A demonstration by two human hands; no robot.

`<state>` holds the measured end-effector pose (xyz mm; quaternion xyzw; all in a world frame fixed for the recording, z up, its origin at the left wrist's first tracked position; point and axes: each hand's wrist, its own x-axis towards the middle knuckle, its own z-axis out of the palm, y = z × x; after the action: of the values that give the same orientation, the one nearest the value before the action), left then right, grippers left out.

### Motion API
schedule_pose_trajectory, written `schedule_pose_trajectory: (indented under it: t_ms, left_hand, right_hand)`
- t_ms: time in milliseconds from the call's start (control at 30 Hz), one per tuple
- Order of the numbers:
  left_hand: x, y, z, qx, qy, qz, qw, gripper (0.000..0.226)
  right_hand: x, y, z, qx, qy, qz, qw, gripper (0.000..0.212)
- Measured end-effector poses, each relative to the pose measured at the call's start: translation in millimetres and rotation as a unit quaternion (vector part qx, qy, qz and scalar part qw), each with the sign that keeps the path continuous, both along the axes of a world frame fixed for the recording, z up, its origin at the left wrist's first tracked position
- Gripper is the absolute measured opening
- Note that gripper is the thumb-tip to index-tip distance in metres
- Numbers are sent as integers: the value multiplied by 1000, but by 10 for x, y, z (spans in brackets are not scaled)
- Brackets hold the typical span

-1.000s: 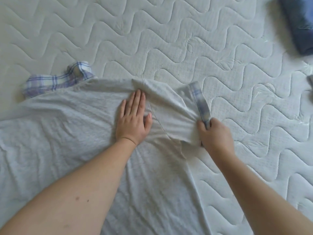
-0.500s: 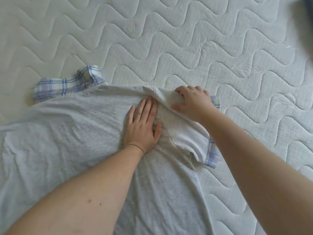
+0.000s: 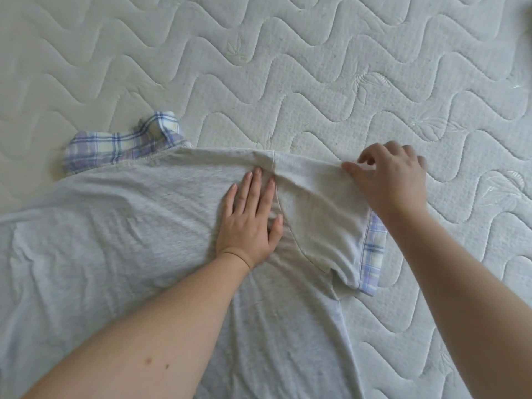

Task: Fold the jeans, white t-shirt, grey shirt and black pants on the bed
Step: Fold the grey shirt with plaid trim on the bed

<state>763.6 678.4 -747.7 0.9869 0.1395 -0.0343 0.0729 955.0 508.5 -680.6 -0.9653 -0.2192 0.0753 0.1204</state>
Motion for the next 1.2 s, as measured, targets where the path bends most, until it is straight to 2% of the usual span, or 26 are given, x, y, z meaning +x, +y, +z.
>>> schedule_pose_trajectory:
  t_ms: [67, 167, 267, 400, 500, 567, 667, 733, 833, 900, 1000, 1100, 1200]
  left_hand:
    - [5, 15, -7, -2, -6, -1, 1000, 70]
    - [13, 18, 50, -14, -8, 3, 1000, 71]
    - [16, 5, 72, -23, -17, 3, 1000, 71]
    - [11, 0, 78, -28, -28, 9, 999, 70]
    - [15, 2, 82, -40, -35, 8, 999, 68]
    - [20, 6, 93, -42, -36, 13, 998, 67]
    - [18, 0, 114, -42, -43, 15, 998, 60]
    - [20, -9, 128, -36, -57, 16, 998, 50]
    - [25, -9, 141, -26, -37, 19, 999, 52]
    - [22, -4, 167, -20, 9, 20, 1000, 59]
    - [13, 6, 196, -29, 33, 14, 999, 60]
    - [18, -4, 165, -24, -6, 13, 1000, 52]
    - [17, -10, 123, -35, -44, 16, 998, 59]
  right_hand:
    - [-68, 198, -27, 48, 16, 56, 997, 31]
    - [-159, 686, -60, 95, 104, 163, 977, 33]
    - [-192, 1162, -91, 88, 172, 183, 964, 43]
    - [-151, 1558, -150, 2, 141, 193, 971, 31]
    - [-131, 1613, -128, -31, 104, 161, 981, 29]
    - [-170, 1645, -117, 0, 100, 164, 981, 29]
    - [-293, 1790, -81, 75, 185, 245, 949, 38]
    - [-370, 1976, -97, 72, 206, 268, 938, 42]
    - [-438, 2304, -183, 47, 197, 237, 950, 35]
    - [-484, 2450, -239, 22, 149, 233, 961, 31]
    - [-538, 2472, -292, 29, 65, 223, 972, 34]
    - [-453, 2336, -292, 53, 34, 210, 976, 32]
    - [-176, 2055, -229, 69, 82, 205, 973, 29]
